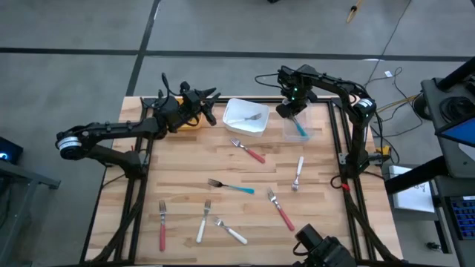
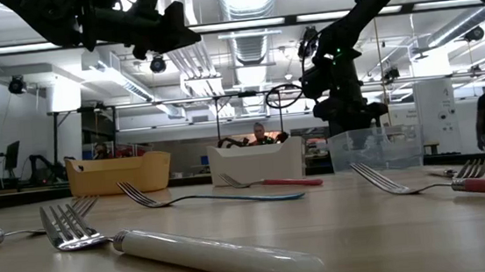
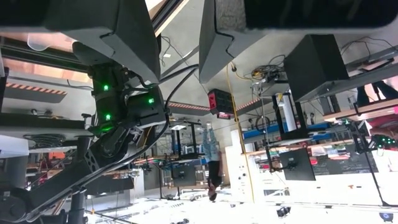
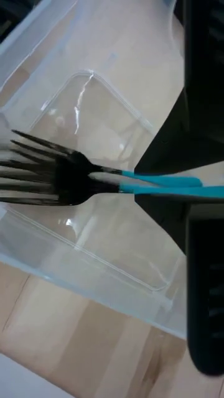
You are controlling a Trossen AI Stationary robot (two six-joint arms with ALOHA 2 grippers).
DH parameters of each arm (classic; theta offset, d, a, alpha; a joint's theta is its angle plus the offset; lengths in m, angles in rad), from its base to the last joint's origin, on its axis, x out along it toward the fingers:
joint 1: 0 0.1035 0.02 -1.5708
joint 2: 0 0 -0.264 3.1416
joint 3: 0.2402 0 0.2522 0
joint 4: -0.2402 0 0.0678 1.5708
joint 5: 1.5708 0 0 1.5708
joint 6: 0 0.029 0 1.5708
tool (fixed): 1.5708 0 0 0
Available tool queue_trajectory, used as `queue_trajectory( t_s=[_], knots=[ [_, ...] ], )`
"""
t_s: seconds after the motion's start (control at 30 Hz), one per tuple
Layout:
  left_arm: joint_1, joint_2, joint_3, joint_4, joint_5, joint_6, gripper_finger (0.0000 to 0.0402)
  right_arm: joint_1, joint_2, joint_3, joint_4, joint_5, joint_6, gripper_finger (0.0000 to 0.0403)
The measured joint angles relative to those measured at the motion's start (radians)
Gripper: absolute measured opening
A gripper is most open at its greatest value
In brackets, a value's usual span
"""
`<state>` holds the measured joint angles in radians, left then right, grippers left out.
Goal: Sort silverware by color (type)
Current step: Put the blue fork into the transparent bin, then put the blue fork into the yellow bin
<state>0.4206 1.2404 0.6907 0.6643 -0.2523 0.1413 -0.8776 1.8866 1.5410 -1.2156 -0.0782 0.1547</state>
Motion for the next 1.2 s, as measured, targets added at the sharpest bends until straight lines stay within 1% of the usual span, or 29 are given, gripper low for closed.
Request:
queue_trajectory(
  t_s=[0.3, 0.37, 0.47, 0.53, 0.67, 0.83, 0.97, 1.07, 1.2],
  knots=[
    [0.0, 0.0, 0.0, -0.003, 0.0, 0.0, 0.0091, 0.0, -0.003, 0.016, -0.014, 0.0, 0.016, 0.0128],
    [-0.003, -0.001, 0.0, -0.03, 0.0, 0.0, 0.0091, 0.001, -0.019, 0.026, -0.014, -0.001, 0.027, 0.0139],
    [-0.013, -0.002, 0.0, -0.113, 0.002, 0.0, 0.0091, 0.018, -0.062, 0.031, -0.015, 0.001, 0.01, 0.0148],
    [-0.024, -0.003, 0.0, -0.201, 0.016, -0.001, 0.0091, 0.036, -0.098, 0.031, -0.011, 0.0, 0.007, 0.015],
    [-0.061, 0.0, 0.0, -0.388, 0.081, -0.027, 0.0091, 0.078, -0.191, 0.023, 0.026, 0.001, -0.021, 0.0148],
    [-0.117, 0.0, 0.0, -0.565, 0.21, -0.084, 0.0091, 0.155, -0.317, -0.03, 0.155, 0.001, -0.045, 0.0138],
    [-0.164, 0.002, 0.0, -0.645, 0.314, -0.119, 0.0091, 0.232, -0.428, -0.118, 0.293, 0.001, -0.052, 0.0131],
    [-0.209, 0.011, 0.0, -0.689, 0.323, -0.134, 0.0091, 0.302, -0.509, -0.207, 0.413, 0.002, -0.043, 0.0126],
    [-0.275, 0.035, 0.0, -0.699, 0.323, -0.151, 0.0091, 0.41, -0.595, -0.319, 0.556, 0.0, -0.008, 0.0123]
  ],
)
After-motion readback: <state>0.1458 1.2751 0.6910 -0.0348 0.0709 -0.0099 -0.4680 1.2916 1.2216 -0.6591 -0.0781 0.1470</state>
